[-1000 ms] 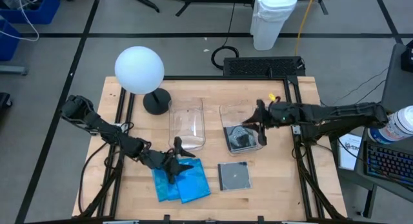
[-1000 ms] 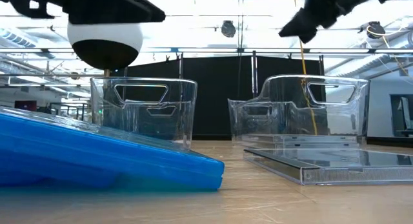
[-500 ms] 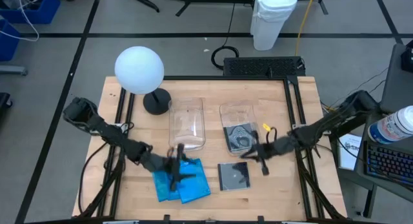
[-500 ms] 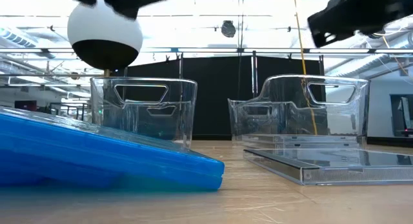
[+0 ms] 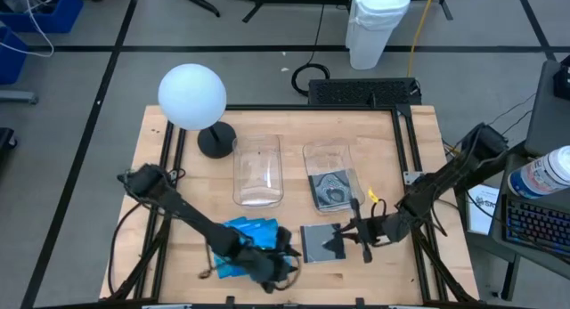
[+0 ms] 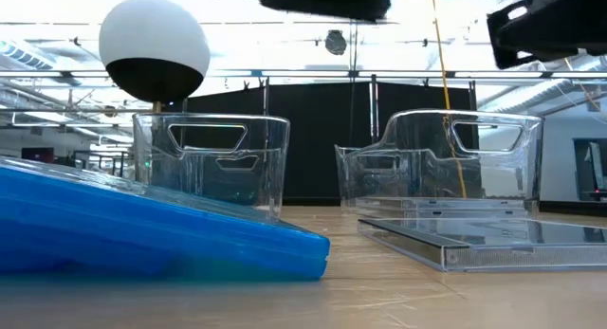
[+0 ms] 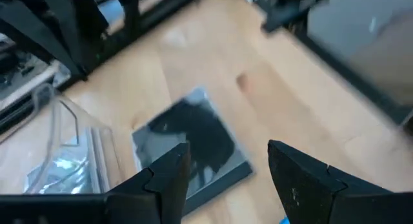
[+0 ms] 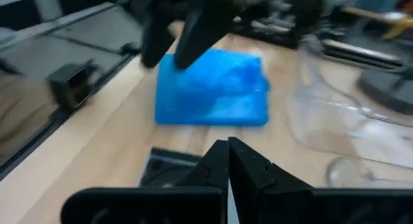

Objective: Pick & place jewel cases by type
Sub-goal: Put the black CD case into the right transparent bin

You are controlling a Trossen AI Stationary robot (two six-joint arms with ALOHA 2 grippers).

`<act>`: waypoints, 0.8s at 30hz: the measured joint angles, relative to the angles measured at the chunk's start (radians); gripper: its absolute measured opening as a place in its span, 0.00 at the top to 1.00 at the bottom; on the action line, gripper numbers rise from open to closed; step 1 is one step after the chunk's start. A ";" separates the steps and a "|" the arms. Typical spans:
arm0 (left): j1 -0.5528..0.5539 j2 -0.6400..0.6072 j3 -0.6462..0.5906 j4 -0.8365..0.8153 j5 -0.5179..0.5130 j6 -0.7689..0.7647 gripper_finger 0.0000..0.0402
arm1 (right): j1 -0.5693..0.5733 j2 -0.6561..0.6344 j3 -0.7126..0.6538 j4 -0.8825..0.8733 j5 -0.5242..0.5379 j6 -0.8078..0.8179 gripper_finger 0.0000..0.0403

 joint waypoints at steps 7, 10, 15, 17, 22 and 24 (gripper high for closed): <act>0.048 0.089 0.149 -0.217 0.029 0.109 0.47 | 0.112 0.013 0.080 -0.094 0.324 0.051 1.00; 0.063 0.090 0.151 -0.228 0.075 0.197 0.47 | 0.142 0.018 0.178 -0.270 0.355 0.128 1.00; 0.092 0.090 0.151 -0.287 0.101 0.354 0.47 | 0.140 0.028 0.291 -0.627 0.348 0.396 1.00; 0.098 0.090 0.151 -0.285 0.101 0.401 0.47 | 0.136 0.027 0.306 -0.738 0.326 0.501 1.00; 0.104 0.090 0.151 -0.268 0.115 0.452 0.47 | 0.136 0.029 0.305 -0.867 0.208 0.676 1.00; 0.109 0.096 0.151 -0.252 0.152 0.465 0.47 | 0.136 0.030 0.293 -0.864 0.168 0.737 1.00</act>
